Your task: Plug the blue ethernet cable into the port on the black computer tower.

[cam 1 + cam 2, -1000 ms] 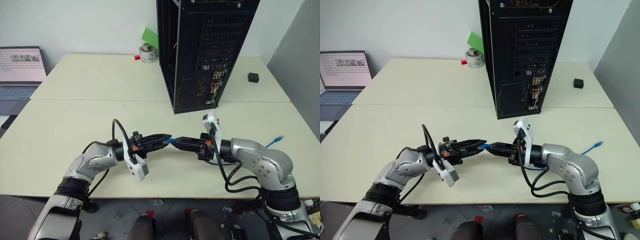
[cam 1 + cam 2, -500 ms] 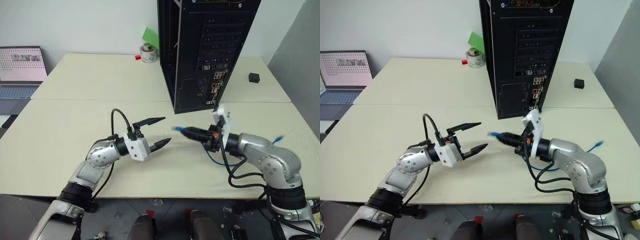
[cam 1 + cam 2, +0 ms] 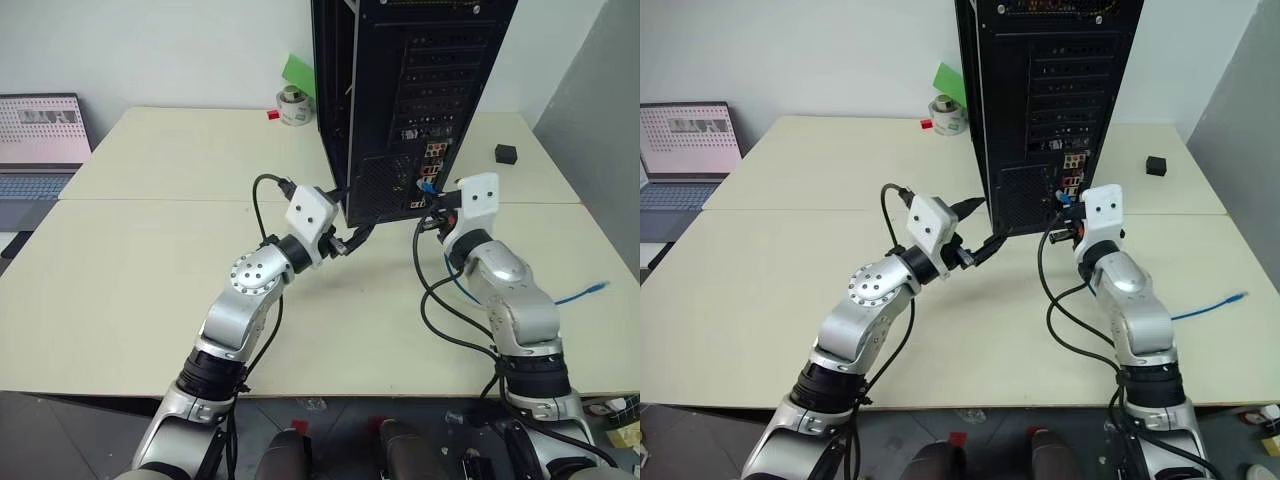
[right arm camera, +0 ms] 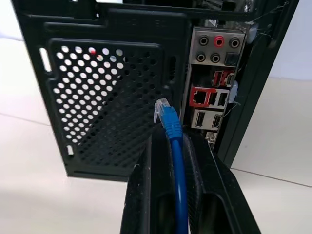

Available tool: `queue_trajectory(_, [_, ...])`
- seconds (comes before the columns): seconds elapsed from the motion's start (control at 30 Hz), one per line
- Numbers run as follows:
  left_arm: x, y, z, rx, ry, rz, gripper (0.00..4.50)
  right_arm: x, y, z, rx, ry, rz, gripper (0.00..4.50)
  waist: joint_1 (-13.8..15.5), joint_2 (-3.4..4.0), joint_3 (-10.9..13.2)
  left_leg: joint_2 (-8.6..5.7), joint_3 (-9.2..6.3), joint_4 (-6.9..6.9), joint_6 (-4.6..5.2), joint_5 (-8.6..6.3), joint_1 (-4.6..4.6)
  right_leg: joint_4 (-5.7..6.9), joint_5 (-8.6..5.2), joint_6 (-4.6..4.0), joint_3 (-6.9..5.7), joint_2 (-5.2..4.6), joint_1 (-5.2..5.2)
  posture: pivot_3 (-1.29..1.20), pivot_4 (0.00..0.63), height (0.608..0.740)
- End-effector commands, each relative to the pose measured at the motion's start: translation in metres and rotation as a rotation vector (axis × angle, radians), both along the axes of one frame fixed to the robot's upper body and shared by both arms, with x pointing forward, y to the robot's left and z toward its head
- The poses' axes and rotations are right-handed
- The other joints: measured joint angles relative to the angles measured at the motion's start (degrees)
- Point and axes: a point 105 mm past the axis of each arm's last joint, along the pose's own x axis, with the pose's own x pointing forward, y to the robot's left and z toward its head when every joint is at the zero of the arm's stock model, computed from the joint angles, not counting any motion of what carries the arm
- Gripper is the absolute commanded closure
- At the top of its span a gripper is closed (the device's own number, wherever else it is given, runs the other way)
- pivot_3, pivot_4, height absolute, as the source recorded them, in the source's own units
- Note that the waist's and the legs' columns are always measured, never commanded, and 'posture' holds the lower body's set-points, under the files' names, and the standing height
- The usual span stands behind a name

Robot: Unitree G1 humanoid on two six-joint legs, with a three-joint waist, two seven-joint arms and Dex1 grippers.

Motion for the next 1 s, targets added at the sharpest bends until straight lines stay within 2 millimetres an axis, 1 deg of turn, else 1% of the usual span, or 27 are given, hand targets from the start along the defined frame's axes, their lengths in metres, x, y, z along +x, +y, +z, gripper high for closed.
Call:
queue_trajectory(0.03, [-0.003,-0.013,0.01,0.008,-0.011,-0.005,0.85,0.006,-0.007,0.018,0.018,-0.087,-0.082,4.5,0.03,0.0,0.0,0.0,0.0,0.0,0.0,0.0,0.0,0.0,0.0,0.0,0.0,0.0,0.0,0.0,0.15,0.74])
queue_trajectory(0.13, [-0.004,-0.021,0.005,0.025,-0.002,-0.01,0.85,0.011,-0.006,0.018,0.023,-0.092,-0.091,4.5,0.04,0.0,0.0,-0.01,0.01,0.0,0.0,0.0,0.0,0.0,0.0,0.0,0.01,-0.01,0.0,0.0,0.15,0.74])
queue_trajectory(0.27, [0.0,-0.024,-0.001,0.042,0.011,0.02,0.85,0.014,-0.006,0.017,0.039,-0.091,-0.095,4.5,0.03,0.0,0.0,0.0,0.03,0.0,-0.01,0.0,0.01,0.0,0.0,-0.01,0.04,-0.01,0.0,0.0,0.15,0.74])
queue_trajectory(0.37, [0.002,-0.025,0.002,0.05,-0.029,0.044,0.85,0.019,-0.009,0.017,0.072,-0.084,-0.105,4.5,0.01,0.0,0.0,0.0,0.03,-0.01,-0.01,0.0,0.01,0.0,0.0,-0.01,0.04,-0.01,-0.01,0.0,0.15,0.74])
queue_trajectory(0.57, [0.006,-0.023,0.004,0.047,-0.04,0.056,0.85,0.025,-0.013,0.017,0.104,-0.078,-0.116,4.5,0.05,0.0,0.0,-0.01,0.04,-0.01,0.0,0.0,-0.01,-0.01,0.0,-0.01,0.04,-0.01,-0.01,0.0,0.15,0.74])
queue_trajectory(1.0, [0.009,-0.022,0.006,0.056,-0.059,0.058,0.85,0.032,-0.008,0.017,0.129,-0.062,-0.096,4.5,0.03,0.0,0.0,-0.02,0.06,-0.02,0.0,0.0,-0.01,-0.02,0.01,-0.01,0.07,-0.03,-0.02,0.0,0.15,0.74])
